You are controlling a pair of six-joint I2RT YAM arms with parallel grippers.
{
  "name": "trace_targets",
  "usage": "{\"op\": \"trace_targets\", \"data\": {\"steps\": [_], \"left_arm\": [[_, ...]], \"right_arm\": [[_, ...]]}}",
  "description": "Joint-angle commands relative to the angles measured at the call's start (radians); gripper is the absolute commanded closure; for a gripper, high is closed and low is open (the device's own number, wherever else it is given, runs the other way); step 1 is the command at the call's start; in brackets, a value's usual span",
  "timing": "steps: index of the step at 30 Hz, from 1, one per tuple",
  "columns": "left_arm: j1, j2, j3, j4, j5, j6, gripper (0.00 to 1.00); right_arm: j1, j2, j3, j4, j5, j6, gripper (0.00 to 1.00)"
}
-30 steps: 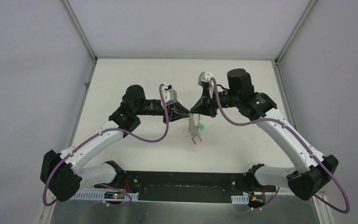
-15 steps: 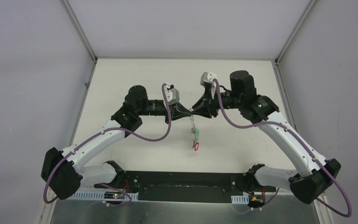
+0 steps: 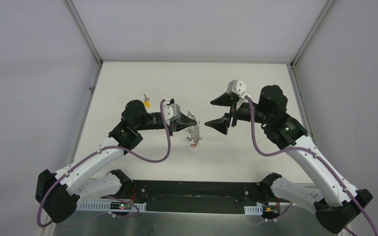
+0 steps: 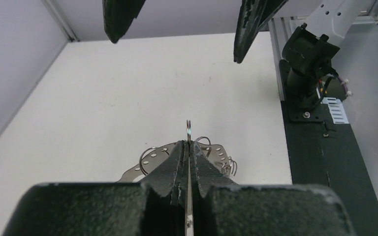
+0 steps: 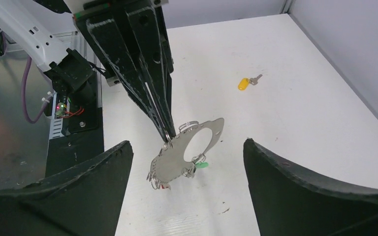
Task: Put the keys on the keyring
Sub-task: Adjust the keyring.
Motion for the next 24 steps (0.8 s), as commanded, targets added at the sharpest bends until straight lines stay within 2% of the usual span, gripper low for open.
{"op": "trace_targets", "data": {"steps": [1,7,13,19,24], "left_arm": [[-0.008,-0.074,-0.023,0.134,-0.006,0.07,1.0],[-0.008,-0.093,-0.04,0.098,-0.11,-0.008,1.0],[0.036,0.006,0.048,0.002,-0.126,-0.1,1.0],[0.19,0.089,0.109,0.006,-0.12,-0.211,1.0],[0.353,0.066,0.112,0.018,-0.104,-0.256,1.0]], "right_arm": [[-0.002,-0.026,-0.025,0.095,-0.024,0.022,0.14],[-0.002,-0.025,-0.052,0.118,-0.032,0.049,0.12],[-0.002,0.003,-0.071,0.164,-0.027,0.121,0.08],[-0.003,0.055,-0.068,0.204,0.042,0.216,0.0],[-0.002,0.128,-0.061,0.266,0.146,0.362,0.0]]}}
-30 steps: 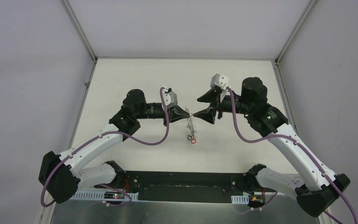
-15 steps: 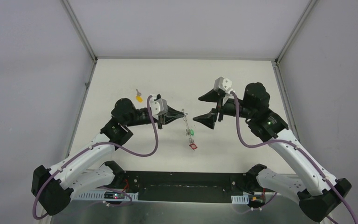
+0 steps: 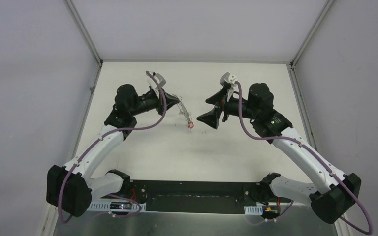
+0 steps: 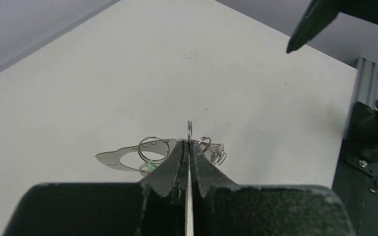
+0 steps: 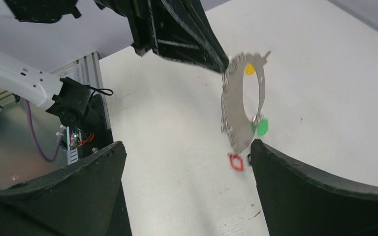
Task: Put the keys on the keyring
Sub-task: Adjust the keyring.
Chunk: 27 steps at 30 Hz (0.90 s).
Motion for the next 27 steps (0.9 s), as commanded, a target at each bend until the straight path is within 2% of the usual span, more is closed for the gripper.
{"op": "trace_targets", "data": {"steps": [1,5,13,19,25,27], "left_arm": [[0.129,-0.053,0.044,0.067,-0.002,-0.071,1.0],[0.185,-0.143,0.004,0.11,0.04,-0.007,1.0],[0.188,-0.295,0.003,0.087,0.289,0.213,1.0],[0.188,-0.415,-0.041,0.041,0.392,0.404,1.0],[0.187,-0.472,-0.053,0.045,0.472,0.431,1.0],[0.186,-0.479,-0.051,0.046,0.48,0.419,1.0]], "right_arm": [[-0.002,0.062,0.014,0.114,0.107,0.144,0.0],[-0.003,0.123,0.05,0.133,0.181,0.238,0.0],[-0.003,0.152,0.058,0.328,-0.106,0.101,0.0],[0.0,0.105,0.036,0.412,-0.266,0.009,0.01],[0.041,0.102,0.042,0.468,-0.39,-0.003,0.12],[0.075,0.113,0.05,0.489,-0.398,-0.003,0.2]]}}
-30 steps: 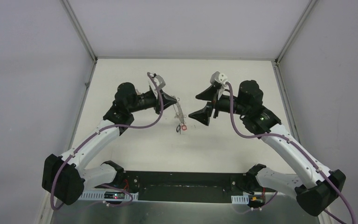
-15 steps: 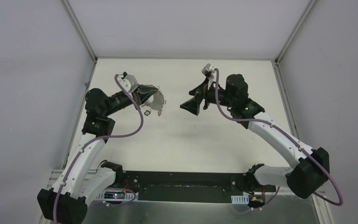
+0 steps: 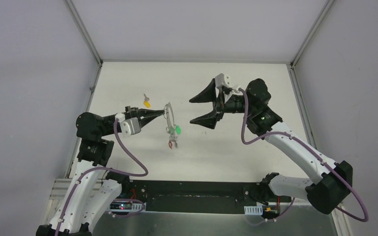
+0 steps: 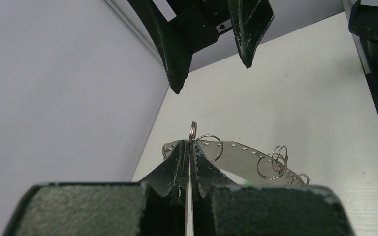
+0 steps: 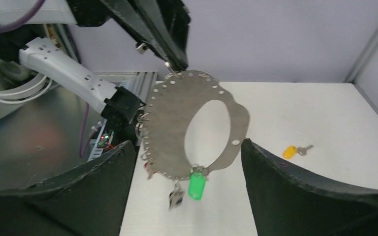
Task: Put the keys on the keyring
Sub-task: Adjust the keyring.
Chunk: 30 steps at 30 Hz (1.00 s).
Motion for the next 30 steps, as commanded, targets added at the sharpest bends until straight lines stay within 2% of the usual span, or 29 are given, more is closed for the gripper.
{"op": "trace_targets", "data": {"steps": [1,6,16,30], "left_arm": [[-0.003,-0.021,0.002,0.039,0.077,0.041,1.0],[-0.004,-0.005,0.01,0.048,0.099,-0.009,1.0],[-0.014,0.013,0.014,0.055,0.126,-0.106,1.0],[-0.03,0.002,0.006,0.061,0.122,-0.156,1.0]], "right_arm": [[0.071,-0.002,0.037,0.114,-0.101,-0.032,0.22],[0.159,0.061,0.076,0.159,-0.073,-0.063,0.34],[0.219,0.133,0.126,0.177,-0.068,-0.064,0.34],[0.232,0.165,0.143,0.175,-0.068,-0.064,0.34]]}}
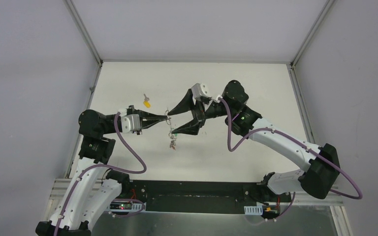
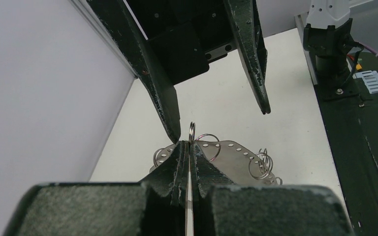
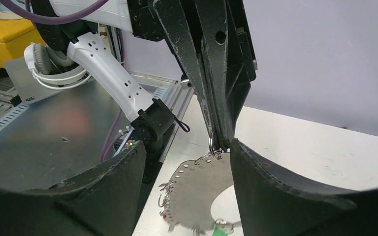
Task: Put the keys on the keyring
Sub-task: Adjust the keyring.
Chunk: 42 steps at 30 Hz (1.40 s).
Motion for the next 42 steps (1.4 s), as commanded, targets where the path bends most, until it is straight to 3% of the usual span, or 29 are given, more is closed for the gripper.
{"op": "trace_targets", "data": {"steps": [1,3,4,7,9,13,15,17,21,25,29,33,42], "left_arm": [[-0.015,-0.016,0.006,0.06,0.019,-0.024,1.0],[-0.015,-0.015,0.004,0.059,0.01,-0.027,1.0],[-0.015,-0.015,0.004,0.059,-0.004,-0.033,1.0],[-0.015,-0.01,0.003,0.036,-0.077,-0.076,1.0],[-0.015,0.006,0.005,0.015,-0.126,-0.133,1.0],[-0.015,0.066,0.012,-0.014,-0.145,-0.229,1.0],[-0.015,0.083,0.009,-0.008,-0.139,-0.255,1.0],[-0.015,0.087,0.007,-0.008,-0.14,-0.259,1.0],[-0.015,0.08,0.004,-0.006,-0.137,-0.246,1.0],[-0.015,0.08,0.002,-0.002,-0.11,-0.257,1.0],[-0.015,0.075,-0.001,0.002,-0.104,-0.269,1.0],[-0.015,0.067,-0.002,0.002,-0.104,-0.273,1.0],[-0.018,0.064,-0.004,0.007,-0.092,-0.29,1.0]], "right_arm": [[0.007,0.007,0.055,0.048,-0.015,-0.022,0.34],[0.006,0.004,0.053,0.046,-0.015,-0.022,0.34],[0.006,0.0,0.049,0.043,0.17,-0.046,0.53],[0.006,-0.024,0.021,0.035,0.261,-0.053,0.25],[0.005,-0.046,0.0,0.019,0.314,-0.057,0.13],[-0.01,-0.084,-0.028,-0.071,0.375,-0.073,0.03],[-0.025,-0.098,-0.041,-0.097,0.389,-0.069,0.03],[-0.043,-0.112,-0.057,-0.107,0.373,-0.066,0.07],[-0.073,-0.131,-0.078,-0.106,0.283,-0.07,0.32],[-0.074,-0.125,-0.071,-0.094,0.203,-0.085,0.48],[-0.073,-0.086,-0.051,-0.034,0.144,-0.043,0.52],[-0.071,-0.043,-0.032,0.032,0.12,-0.001,0.66],[-0.054,0.031,0.019,0.08,0.115,0.056,0.68]]}}
